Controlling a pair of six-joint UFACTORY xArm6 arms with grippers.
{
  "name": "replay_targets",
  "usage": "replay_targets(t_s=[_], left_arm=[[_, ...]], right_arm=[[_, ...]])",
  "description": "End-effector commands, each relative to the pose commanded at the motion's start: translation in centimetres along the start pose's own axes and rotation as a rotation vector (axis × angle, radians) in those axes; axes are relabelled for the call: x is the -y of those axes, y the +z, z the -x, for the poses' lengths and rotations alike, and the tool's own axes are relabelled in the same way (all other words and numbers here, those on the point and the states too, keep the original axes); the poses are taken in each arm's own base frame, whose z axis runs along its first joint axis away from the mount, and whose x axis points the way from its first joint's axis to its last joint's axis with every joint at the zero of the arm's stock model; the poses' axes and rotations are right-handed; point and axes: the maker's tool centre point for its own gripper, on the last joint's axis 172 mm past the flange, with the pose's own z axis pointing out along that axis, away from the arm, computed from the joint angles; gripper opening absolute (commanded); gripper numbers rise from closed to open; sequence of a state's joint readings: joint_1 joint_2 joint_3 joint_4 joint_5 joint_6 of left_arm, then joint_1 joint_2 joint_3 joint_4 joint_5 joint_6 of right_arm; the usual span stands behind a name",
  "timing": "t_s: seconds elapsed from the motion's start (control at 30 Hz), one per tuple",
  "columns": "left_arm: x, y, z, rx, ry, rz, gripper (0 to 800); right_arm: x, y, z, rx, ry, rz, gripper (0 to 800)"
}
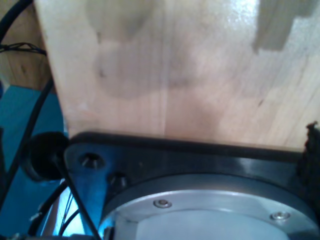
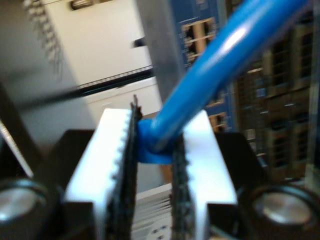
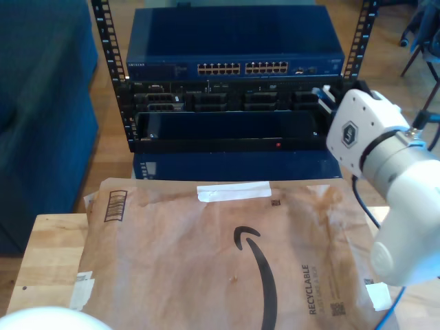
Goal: Grab the cable and plug it in
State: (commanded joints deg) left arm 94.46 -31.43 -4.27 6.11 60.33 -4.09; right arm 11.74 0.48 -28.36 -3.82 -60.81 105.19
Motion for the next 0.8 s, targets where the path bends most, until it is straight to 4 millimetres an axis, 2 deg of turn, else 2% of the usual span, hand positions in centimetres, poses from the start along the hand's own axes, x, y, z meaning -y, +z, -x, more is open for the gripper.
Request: replay_targets(t_s=[0.07,0.17,0.3,0.4,0.47,0.63,0.73,0.8], left_arm=[[0.0,0.0,0.0,0.0,0.0,0.0,800],[0.0,0.0,0.0,0.0,0.0,0.0,800],[0.0,0.0,0.0,0.0,0.0,0.0,800],[0.0,0.0,0.0,-0.002,0.0,0.0,800],[0.0,0.0,0.0,0.0,0.0,0.0,800],[0.0,0.0,0.0,0.0,0.0,0.0,800],[0.0,0.0,0.0,0.0,0.0,0.0,800],[0.0,0.0,0.0,0.0,0.0,0.0,800]], right_arm=[[-0.4,1.6,1.5,0.027,0.008,-0.01,0],[-0.1,2.4,1.3,0.008,0.025,-0.023,0],[-1.4,3.0,2.2,-0.015,0.041,-0.011,0],[-2.3,3.9,0.6,-0.113,-0.026,-0.015,0],[-3.1,4.9,0.9,-0.156,-0.048,-0.018,0],[-2.0,7.0,-1.2,-0.287,-0.108,-0.104,0],[-3.1,7.2,-2.1,-0.357,-0.143,-0.108,0],[-3.1,7.0,-2.6,-0.378,-0.151,-0.111,0]])
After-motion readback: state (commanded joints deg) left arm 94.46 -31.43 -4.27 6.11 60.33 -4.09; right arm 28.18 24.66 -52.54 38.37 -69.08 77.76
